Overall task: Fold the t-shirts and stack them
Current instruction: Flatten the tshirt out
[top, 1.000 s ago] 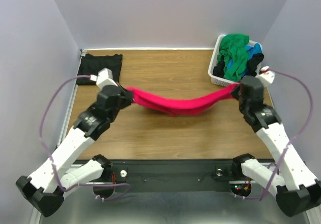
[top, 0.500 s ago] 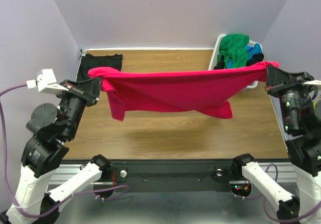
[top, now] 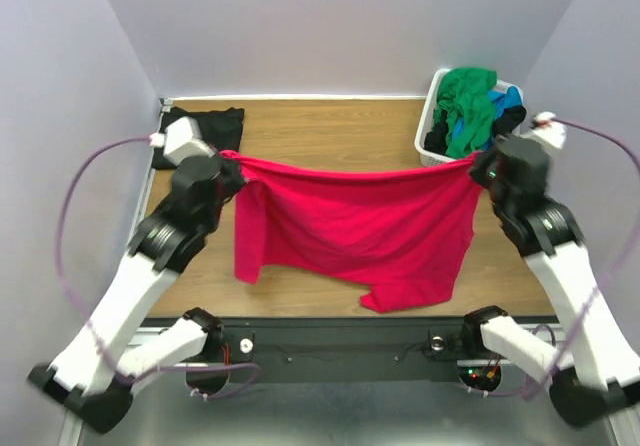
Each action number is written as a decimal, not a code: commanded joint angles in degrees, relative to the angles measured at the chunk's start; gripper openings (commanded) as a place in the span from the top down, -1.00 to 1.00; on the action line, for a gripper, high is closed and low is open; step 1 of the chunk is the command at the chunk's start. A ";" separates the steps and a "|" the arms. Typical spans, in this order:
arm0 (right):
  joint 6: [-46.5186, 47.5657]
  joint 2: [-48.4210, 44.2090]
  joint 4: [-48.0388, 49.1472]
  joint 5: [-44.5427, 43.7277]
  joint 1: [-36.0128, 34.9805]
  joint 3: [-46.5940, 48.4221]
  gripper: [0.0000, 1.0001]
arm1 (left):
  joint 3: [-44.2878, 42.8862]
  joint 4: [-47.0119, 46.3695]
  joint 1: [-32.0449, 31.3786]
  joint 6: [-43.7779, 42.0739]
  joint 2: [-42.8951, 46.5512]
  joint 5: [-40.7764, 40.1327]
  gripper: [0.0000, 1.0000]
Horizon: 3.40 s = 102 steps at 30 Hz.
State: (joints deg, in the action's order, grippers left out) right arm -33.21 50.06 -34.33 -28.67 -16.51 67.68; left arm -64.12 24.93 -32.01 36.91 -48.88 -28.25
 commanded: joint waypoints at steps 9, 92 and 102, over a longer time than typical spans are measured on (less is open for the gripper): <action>7.46 27.37 8.31 -3.08 0.34 10.54 -0.87 | -13.31 -7.97 16.63 -8.86 -36.64 14.44 -0.97; -21.54 1.27 -4.78 18.03 -17.68 -41.58 -1.00 | 29.57 -9.63 9.95 7.30 -21.43 22.18 0.78; -22.77 2.22 -5.31 15.06 -17.85 -42.11 -0.05 | 28.53 -8.15 10.21 7.66 -19.86 22.45 1.00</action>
State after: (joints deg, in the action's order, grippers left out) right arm -54.30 51.77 -38.94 -9.13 -33.85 25.41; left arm -35.22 16.01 -22.09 45.04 -71.13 -5.80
